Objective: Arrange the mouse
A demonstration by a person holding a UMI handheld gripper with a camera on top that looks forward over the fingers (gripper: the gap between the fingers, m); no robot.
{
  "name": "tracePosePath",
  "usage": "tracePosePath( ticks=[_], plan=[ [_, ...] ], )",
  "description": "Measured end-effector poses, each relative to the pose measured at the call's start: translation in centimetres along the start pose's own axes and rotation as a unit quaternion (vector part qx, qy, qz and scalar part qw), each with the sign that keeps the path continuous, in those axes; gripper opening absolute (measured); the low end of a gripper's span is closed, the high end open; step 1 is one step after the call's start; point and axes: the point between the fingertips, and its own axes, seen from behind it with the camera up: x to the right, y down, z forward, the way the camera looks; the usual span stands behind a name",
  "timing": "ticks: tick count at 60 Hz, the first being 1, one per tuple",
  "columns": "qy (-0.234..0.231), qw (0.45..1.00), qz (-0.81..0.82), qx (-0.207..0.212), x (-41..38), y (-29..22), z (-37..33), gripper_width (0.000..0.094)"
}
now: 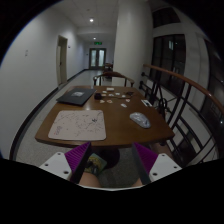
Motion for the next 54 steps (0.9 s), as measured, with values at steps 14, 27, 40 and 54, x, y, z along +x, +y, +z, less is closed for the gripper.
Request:
tracePosePath(
  ticks=[14, 27, 40, 54],
  plan=[
    [0.022, 1.0, 0.004, -0.007, 4.3, 0.2, 3.4, 0.0829],
    [0.055, 0.996, 0.052, -0.039, 13.1, 0.4, 12.2, 0.0837],
    [0.012, 0.998, 0.027, -0.062, 15.0, -0.9, 20.6, 0.0844],
    [-0.006, 0.998, 0.004, -0.064, 16.4, -4.4, 26.8, 0.0842]
  ],
)
